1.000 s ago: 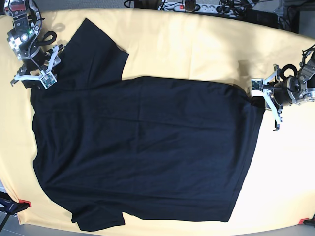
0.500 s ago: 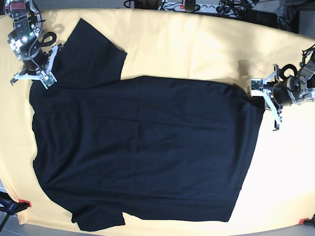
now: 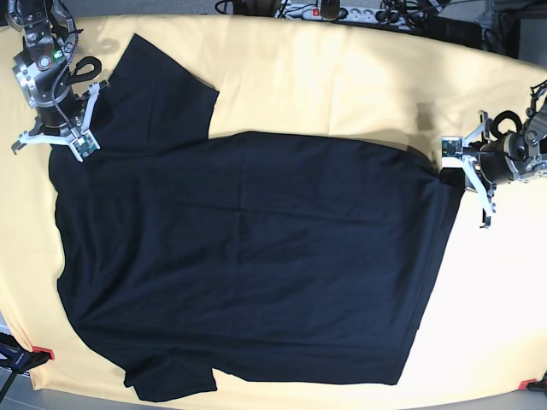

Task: Fold the T-shirt properly
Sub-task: 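Grasp the shirt edges with both grippers and lift, then pull the held shirt edge toward the robot with both grippers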

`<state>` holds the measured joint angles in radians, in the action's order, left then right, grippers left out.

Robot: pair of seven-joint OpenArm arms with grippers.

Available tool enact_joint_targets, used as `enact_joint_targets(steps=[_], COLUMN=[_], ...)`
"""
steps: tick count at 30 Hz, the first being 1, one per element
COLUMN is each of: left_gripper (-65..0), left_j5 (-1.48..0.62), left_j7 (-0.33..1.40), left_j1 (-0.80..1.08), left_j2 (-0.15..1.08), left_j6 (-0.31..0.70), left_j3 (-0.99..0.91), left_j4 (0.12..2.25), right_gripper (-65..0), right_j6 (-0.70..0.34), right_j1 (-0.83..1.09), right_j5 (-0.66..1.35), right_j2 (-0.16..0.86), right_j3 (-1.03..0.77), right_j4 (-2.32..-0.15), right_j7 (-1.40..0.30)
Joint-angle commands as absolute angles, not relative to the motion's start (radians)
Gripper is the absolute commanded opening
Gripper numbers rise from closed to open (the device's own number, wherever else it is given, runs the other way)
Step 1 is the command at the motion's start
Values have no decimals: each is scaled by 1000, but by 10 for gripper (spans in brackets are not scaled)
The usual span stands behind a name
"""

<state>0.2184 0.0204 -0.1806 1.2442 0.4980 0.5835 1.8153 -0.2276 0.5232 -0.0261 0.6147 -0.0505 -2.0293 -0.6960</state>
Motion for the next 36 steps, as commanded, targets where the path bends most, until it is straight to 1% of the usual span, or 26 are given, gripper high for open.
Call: enact_joint_targets(steps=[1,5,7,10,13,17,20,23,27,32,34,36], left_gripper=[-650,-650,-650,-650,-650,-650,-650,-650,-650,-650,-650,-650], left_j5=[189,155,154,118,94,88,88,88,33,9,-42,-65], left_j7=[8,7,6,4,4,5,6,9,9,9,9,9], left_j1=[-195,-194,-194,-188,-172,-139,-130,-130,-130,-127,-120,-96], left_j2=[1276,1285,1286,1292,1317,1383,1433,1481,1544,1553,1553,1553], left_j6=[509,618,649,698,698,698,698,698,698,698,698,698], left_j3=[572,572,572,572,572,572,572,572,572,572,572,572], left_j4=[1837,1866,1870,1878,1908,1980,2035,2086,2128,2132,2133,2144], right_gripper=[-650,-650,-650,-650,-650,-650,-650,-650,-650,-650,-650,-650], right_j6=[-213,-208,-210,-242,-254,-278,-299,-300,-300,-299,-301,-324], right_j1=[530,593,637,705,770,835,872,902,943,1017,1053,1089], right_j5=[-41,-40,-19,47,60,80,90,89,89,92,132,184], right_j2=[633,635,635,635,635,635,635,635,635,635,635,634], right_j3=[-67,-104,-141,-207,-264,-313,-317,-317,-328,-404,-447,-486], right_j4=[-2053,-2105,-2148,-2215,-2262,-2278,-2278,-2278,-2278,-2278,-2278,-2278], right_j7=[-690,-709,-709,-709,-709,-710,-720,-744,-770,-792,-806,-821])
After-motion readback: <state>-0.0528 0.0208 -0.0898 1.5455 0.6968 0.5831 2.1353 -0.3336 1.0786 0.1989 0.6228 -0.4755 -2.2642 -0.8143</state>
